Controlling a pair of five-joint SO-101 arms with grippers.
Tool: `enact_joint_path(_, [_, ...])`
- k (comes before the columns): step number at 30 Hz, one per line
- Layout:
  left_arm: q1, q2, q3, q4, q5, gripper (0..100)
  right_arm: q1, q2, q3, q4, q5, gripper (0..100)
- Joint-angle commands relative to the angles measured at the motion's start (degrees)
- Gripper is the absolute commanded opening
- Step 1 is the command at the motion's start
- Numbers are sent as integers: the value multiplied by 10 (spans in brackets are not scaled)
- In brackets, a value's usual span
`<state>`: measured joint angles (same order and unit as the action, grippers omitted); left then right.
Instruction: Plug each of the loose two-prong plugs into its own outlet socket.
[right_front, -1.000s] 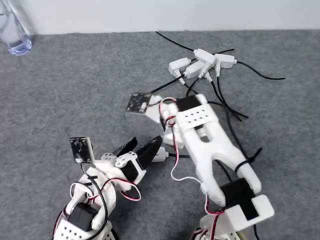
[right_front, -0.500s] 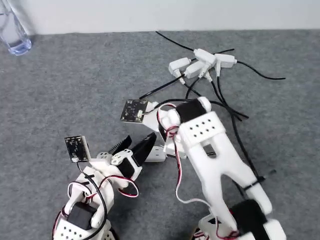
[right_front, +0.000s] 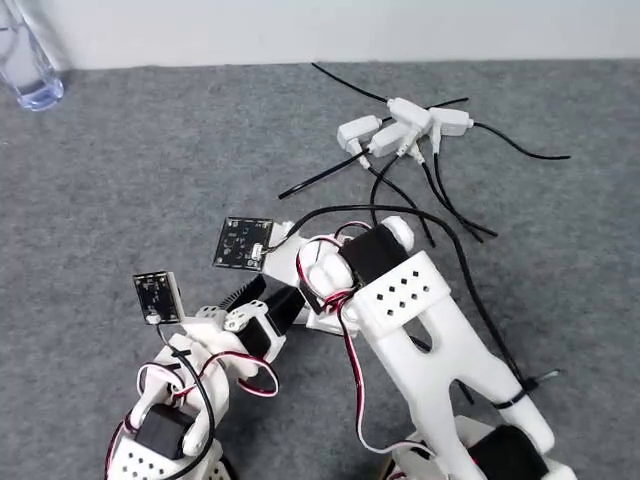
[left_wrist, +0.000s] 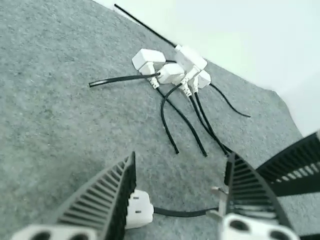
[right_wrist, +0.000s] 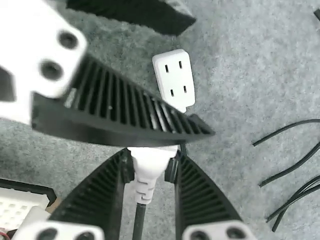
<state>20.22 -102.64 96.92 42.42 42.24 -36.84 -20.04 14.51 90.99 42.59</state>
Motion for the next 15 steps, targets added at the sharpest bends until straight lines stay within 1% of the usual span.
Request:
enact_joint_path(1, [3, -4, -4, 10, -4, 272, -4, -21, -55, 2, -9, 9])
enact_joint_path(9, [3, -4, -4, 11, -4, 272, -7, -16, -174, 76, -10, 9])
enact_joint_path(15, [3, -4, -4, 11, -5, 272, -7, -16, -204, 96, -10, 9])
